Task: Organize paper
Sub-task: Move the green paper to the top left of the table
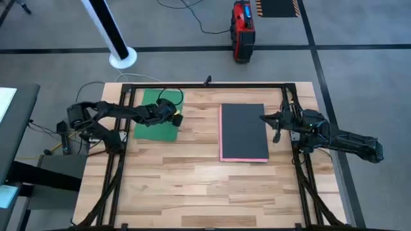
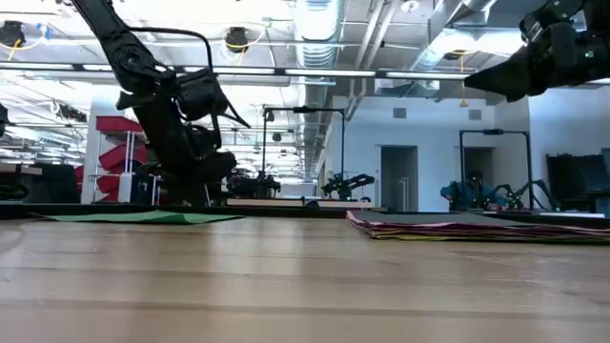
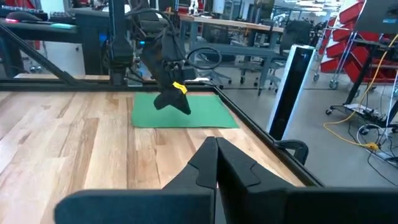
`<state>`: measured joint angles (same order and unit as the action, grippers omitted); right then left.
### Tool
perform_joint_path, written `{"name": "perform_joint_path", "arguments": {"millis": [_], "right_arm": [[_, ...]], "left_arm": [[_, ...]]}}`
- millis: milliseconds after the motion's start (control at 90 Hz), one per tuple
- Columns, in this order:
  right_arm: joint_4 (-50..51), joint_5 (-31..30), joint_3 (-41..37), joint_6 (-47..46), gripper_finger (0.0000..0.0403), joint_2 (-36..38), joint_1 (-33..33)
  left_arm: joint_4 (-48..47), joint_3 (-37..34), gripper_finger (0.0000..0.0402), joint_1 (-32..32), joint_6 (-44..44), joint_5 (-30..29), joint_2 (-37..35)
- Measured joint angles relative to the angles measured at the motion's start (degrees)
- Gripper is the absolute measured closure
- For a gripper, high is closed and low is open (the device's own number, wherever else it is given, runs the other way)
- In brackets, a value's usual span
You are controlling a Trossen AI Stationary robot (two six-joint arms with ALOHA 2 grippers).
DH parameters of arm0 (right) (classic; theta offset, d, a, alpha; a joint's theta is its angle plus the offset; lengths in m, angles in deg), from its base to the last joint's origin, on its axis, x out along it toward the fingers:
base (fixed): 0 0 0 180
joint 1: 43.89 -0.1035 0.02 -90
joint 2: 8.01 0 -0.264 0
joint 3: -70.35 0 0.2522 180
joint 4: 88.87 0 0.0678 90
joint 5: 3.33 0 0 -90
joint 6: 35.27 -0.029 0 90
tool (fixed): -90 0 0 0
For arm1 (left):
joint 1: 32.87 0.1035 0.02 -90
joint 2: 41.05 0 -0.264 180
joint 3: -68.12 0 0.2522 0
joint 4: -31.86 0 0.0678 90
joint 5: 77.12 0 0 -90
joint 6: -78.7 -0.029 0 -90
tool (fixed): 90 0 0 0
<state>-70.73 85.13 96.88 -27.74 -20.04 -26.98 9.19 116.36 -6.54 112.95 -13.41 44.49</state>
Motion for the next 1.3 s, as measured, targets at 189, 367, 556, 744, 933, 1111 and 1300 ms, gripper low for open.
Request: {"name": "perform_joint_path", "arguments": {"millis": [189, 367, 556, 744, 933, 1111, 1300], "right_arm": [[0.0, 0.0, 0.0, 0.0, 0.0403, 0.0, 0.0], [0.0, 0.0, 0.0, 0.0, 0.0403, 0.0, 0.0], [0.0, 0.0, 0.0, 0.0, 0.0403, 0.0, 0.0], [0.0, 0.0, 0.0, 0.0, 0.0403, 0.0, 0.0], [-0.1, 0.0, 0.0, 0.0, 0.0403, 0.0, 0.0], [-0.1, 0.0, 0.0, 0.0, 0.0403, 0.0, 0.0], [-0.1, 0.0, 0.0, 0.0, 0.0403, 0.0, 0.0]], "left_arm": [[-0.1, 0.0, 0.0401, 0.8, 0.5, -0.8, 0.0], [0.4, 0.0, 0.0401, 0.8, 1.3, -1.0, 0.0], [6.5, 0.0, 0.0401, 0.8, -2.3, 2.5, 0.0], [10.6, 0.0, 0.0401, 1.4, -5.9, 5.5, 0.0], [12.8, 0.0, 0.0401, 2.9, -7.2, 7.5, 0.9], [15.5, 0.0, 0.0401, 4.0, -7.0, 10.0, 5.8], [16.9, 0.2, 0.0401, 3.9, -5.8, 7.3, 8.7]]}}
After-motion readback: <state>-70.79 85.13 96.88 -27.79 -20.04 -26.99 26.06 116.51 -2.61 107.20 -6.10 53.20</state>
